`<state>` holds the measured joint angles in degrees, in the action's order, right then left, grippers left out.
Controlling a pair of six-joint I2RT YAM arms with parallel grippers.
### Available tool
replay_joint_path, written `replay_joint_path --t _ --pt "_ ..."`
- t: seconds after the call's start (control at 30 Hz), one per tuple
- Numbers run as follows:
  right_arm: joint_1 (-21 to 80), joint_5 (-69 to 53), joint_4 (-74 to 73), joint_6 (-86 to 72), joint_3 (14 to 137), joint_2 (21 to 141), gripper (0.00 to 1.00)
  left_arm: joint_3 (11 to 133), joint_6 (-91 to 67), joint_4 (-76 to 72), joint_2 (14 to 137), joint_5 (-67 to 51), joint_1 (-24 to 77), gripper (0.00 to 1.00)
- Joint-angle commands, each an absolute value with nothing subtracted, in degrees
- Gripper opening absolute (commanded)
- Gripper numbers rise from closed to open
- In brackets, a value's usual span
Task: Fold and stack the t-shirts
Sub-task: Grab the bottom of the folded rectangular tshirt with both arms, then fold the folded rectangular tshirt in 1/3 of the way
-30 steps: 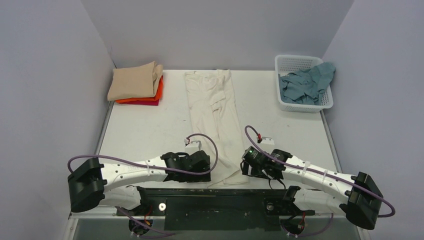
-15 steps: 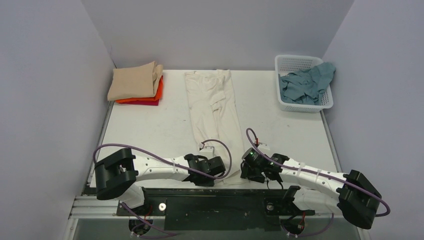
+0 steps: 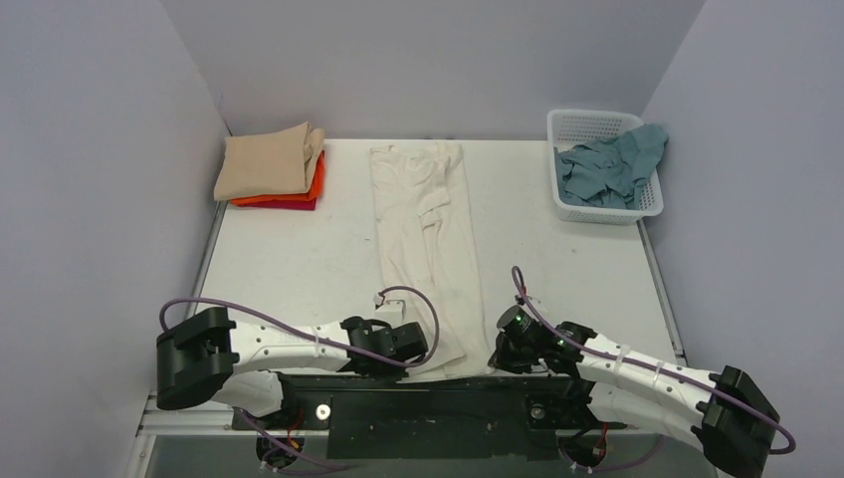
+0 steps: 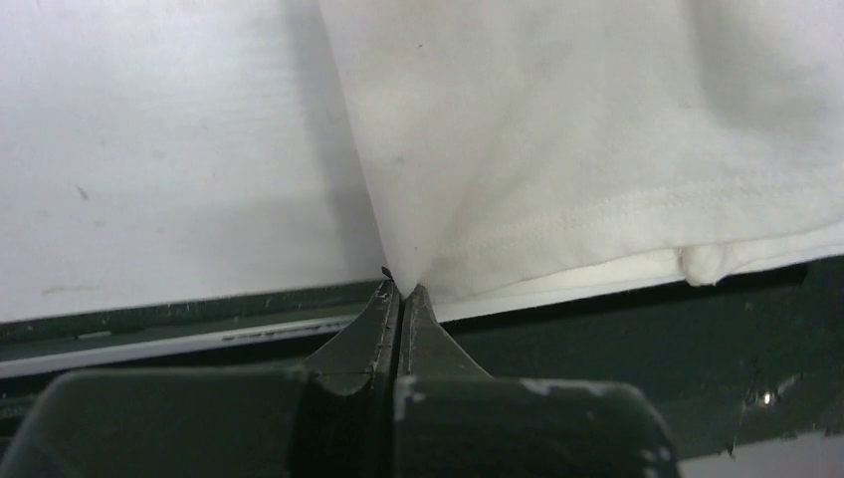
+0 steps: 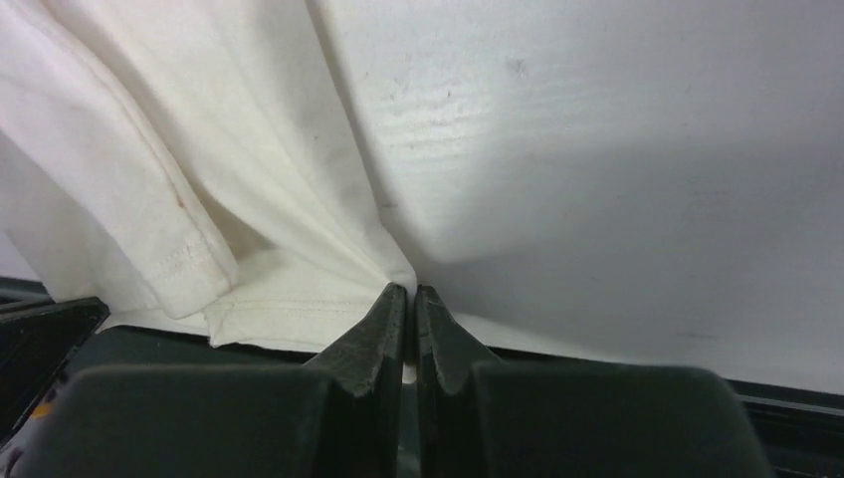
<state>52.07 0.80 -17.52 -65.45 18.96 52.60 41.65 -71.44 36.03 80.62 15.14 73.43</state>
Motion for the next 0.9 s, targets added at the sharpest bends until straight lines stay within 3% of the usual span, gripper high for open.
replay_joint_path --t 0.0,0.3,0.47,0.67,0.87 --pt "52.37 -2.39 -24.31 -66.03 16.75 47.37 0.00 37.56 -72.97 39.44 73.42 12.89 76.30 0.00" --pt "60.80 -1.88 -22.34 -71.43 18.14 43.23 0.00 36.76 -79.63 40.37 66.73 15.72 82.65 0.00" --pt "61.15 6.41 -27.55 -67.93 24.83 43.79 0.00 38.89 -80.49 42.46 59.87 22.98 82.12 0.00" --pt "58.08 11.59 -29.91 -59.47 36.46 49.09 0.00 40.65 -69.84 36.69 55.19 20.44 68.21 0.00" --pt "50.46 14.76 -28.75 -49.42 47.40 57.32 0.00 46.15 -56.90 30.61 59.32 14.89 53.26 0.00"
